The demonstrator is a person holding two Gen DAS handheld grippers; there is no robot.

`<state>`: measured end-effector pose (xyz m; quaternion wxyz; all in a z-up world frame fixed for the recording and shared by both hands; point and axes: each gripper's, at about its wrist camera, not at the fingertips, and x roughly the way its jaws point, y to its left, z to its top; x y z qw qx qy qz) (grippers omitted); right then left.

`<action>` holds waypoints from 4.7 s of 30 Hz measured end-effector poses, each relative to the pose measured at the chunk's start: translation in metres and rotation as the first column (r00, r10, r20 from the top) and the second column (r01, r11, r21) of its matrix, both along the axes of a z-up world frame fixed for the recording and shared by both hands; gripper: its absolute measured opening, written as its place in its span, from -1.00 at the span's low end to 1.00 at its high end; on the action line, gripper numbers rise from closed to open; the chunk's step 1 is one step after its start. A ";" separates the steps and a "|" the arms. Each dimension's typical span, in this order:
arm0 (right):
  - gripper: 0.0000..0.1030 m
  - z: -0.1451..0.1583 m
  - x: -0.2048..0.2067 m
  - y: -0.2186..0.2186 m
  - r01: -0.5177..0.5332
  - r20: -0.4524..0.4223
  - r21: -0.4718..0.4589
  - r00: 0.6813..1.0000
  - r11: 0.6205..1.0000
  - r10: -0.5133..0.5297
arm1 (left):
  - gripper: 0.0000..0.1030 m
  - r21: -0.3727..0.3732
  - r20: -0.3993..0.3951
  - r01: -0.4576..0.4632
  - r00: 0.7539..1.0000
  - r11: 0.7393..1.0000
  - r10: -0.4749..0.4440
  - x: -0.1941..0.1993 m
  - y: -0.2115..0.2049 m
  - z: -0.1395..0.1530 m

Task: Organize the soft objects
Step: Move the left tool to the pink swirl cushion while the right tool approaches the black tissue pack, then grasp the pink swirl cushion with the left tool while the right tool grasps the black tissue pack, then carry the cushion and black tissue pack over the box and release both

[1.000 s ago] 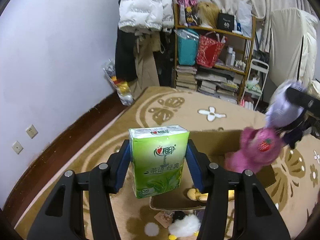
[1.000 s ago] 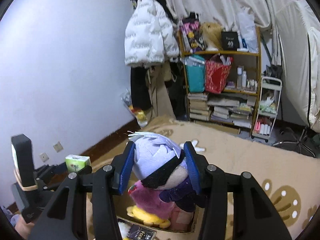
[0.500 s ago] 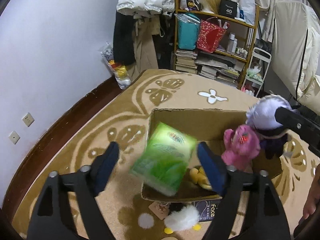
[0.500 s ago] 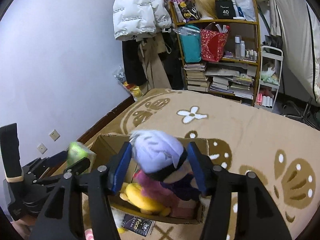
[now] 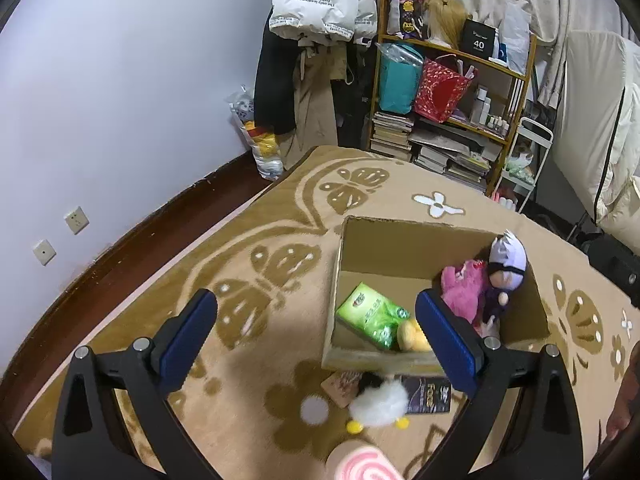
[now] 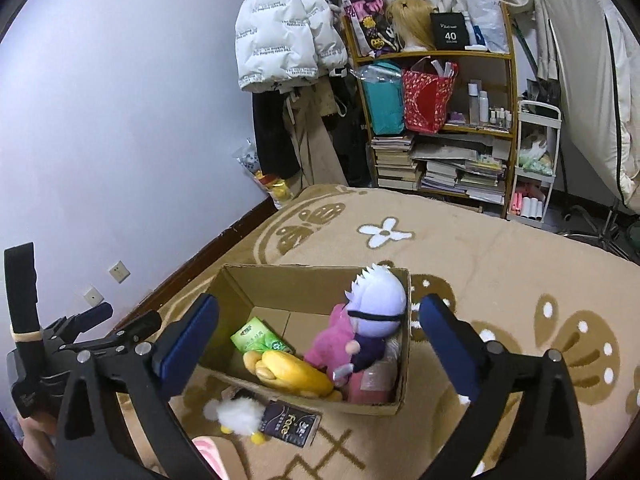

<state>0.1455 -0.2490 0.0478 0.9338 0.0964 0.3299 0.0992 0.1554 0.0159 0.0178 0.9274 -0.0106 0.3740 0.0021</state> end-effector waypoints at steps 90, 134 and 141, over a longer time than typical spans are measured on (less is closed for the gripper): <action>0.83 -0.190 0.001 0.061 -0.126 -0.349 0.066 0.927 0.990 0.141 | -0.29 -0.024 -0.468 0.025 0.883 0.999 -0.033 -0.041 -0.023 -0.137; -0.45 -0.159 -0.020 0.091 -0.131 -0.219 -0.027 0.968 0.991 0.122 | -0.32 0.079 -0.202 -0.024 0.979 0.997 0.039 -0.042 -0.006 -0.086; -0.45 -0.134 -0.039 0.073 -0.099 -0.174 -0.036 0.980 0.994 0.091 | -0.32 0.078 -0.139 -0.020 0.990 0.997 0.031 -0.043 -0.006 -0.071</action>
